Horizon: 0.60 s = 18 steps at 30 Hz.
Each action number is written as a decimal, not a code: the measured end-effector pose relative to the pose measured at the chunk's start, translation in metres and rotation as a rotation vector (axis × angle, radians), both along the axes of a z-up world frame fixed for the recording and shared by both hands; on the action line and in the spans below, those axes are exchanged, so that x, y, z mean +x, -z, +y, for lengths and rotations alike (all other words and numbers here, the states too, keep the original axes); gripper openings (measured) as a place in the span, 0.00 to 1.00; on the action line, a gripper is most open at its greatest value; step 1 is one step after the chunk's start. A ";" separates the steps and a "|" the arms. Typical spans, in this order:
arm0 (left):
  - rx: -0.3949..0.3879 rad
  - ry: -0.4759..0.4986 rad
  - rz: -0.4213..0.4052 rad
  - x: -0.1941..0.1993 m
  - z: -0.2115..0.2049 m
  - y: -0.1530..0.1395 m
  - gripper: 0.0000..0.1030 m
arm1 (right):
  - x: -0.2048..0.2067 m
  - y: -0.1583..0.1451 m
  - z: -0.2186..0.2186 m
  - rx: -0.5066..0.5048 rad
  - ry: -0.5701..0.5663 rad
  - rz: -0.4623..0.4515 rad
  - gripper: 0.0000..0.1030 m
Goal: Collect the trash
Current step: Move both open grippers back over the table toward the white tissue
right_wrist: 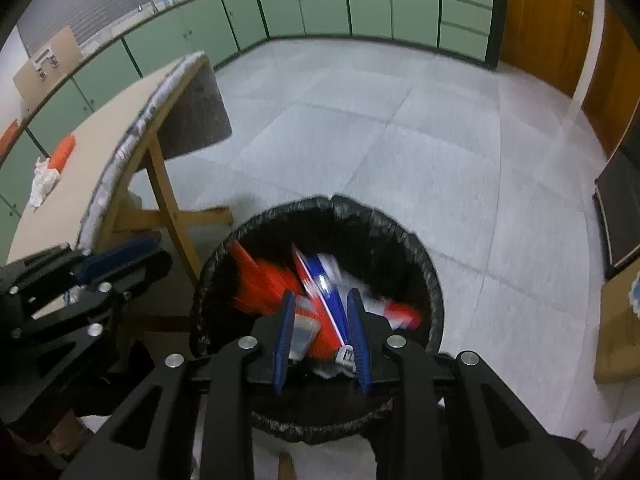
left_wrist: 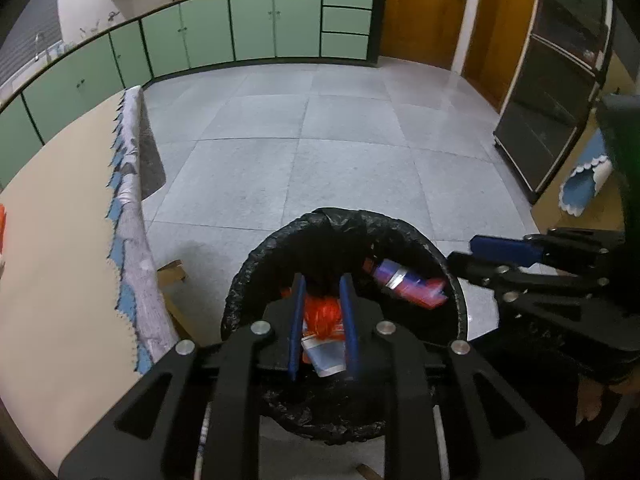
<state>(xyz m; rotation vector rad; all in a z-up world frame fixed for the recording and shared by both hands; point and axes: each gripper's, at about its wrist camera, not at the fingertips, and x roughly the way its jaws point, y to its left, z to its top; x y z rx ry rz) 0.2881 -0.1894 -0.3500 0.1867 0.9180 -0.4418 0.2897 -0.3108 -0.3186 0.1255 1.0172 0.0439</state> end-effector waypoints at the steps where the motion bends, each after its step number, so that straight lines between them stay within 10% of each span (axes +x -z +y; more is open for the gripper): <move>1: 0.001 -0.008 -0.009 -0.001 0.002 -0.003 0.23 | 0.001 0.002 -0.001 -0.003 0.000 0.000 0.26; 18: -0.041 -0.167 -0.177 -0.045 0.084 -0.094 0.64 | -0.014 -0.076 0.040 -0.016 -0.074 -0.163 0.43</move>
